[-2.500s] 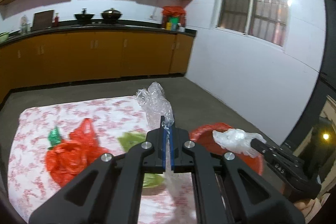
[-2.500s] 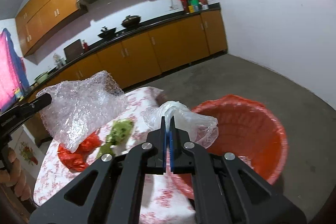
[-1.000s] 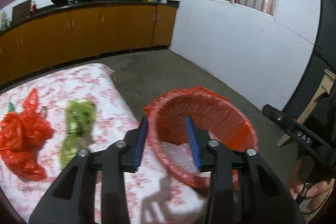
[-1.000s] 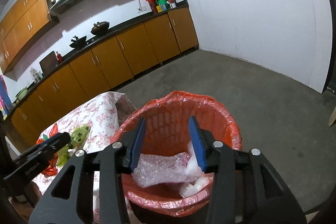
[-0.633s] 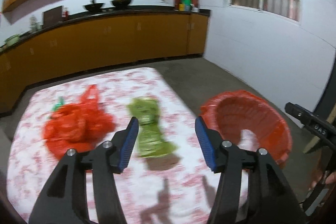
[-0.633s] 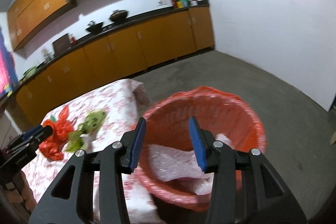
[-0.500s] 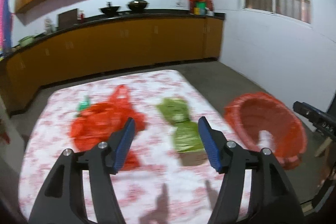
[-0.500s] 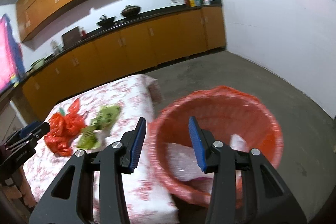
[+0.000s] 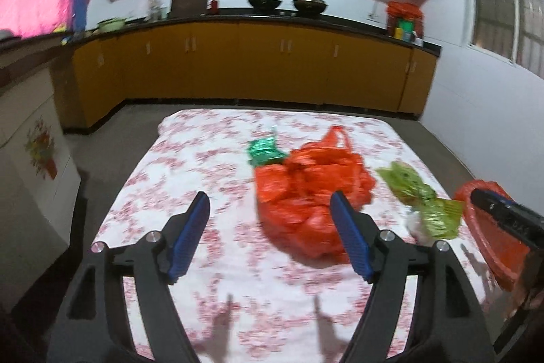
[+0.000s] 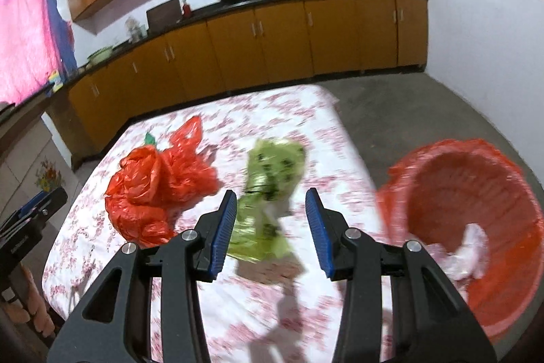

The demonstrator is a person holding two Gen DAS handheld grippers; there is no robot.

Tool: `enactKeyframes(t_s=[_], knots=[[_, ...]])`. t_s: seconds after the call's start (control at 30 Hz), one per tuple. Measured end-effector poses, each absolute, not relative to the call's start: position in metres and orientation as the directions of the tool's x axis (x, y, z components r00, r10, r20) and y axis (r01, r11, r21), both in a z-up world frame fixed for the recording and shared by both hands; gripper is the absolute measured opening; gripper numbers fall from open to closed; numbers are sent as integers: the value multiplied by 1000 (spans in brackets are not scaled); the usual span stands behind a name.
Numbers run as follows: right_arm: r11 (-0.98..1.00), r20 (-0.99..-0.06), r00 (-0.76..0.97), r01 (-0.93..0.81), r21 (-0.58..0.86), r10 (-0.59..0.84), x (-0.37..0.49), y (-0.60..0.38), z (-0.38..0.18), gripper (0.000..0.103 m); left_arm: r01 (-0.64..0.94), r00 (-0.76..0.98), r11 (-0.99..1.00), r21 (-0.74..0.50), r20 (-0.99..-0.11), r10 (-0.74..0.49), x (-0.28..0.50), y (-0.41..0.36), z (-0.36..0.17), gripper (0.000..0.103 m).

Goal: Collect trash
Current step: 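Grasp the green plastic bag on the sheet with the right gripper, then grasp the red plastic bag with the left gripper while the right gripper lifts the green bag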

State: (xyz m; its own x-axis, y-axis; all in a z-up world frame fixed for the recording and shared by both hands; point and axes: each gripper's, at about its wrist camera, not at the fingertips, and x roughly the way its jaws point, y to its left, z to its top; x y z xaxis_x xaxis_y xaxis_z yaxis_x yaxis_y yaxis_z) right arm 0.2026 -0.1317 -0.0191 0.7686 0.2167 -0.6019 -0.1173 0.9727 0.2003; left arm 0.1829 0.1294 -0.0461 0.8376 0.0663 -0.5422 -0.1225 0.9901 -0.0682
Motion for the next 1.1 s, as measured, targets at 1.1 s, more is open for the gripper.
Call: enactKeyframes(t_s=[1.1], knots=[[982,-709,682,-77,174,180,229,-124,-62,19,-3,811,996,-87,-584,-48,246,80,-60,72]])
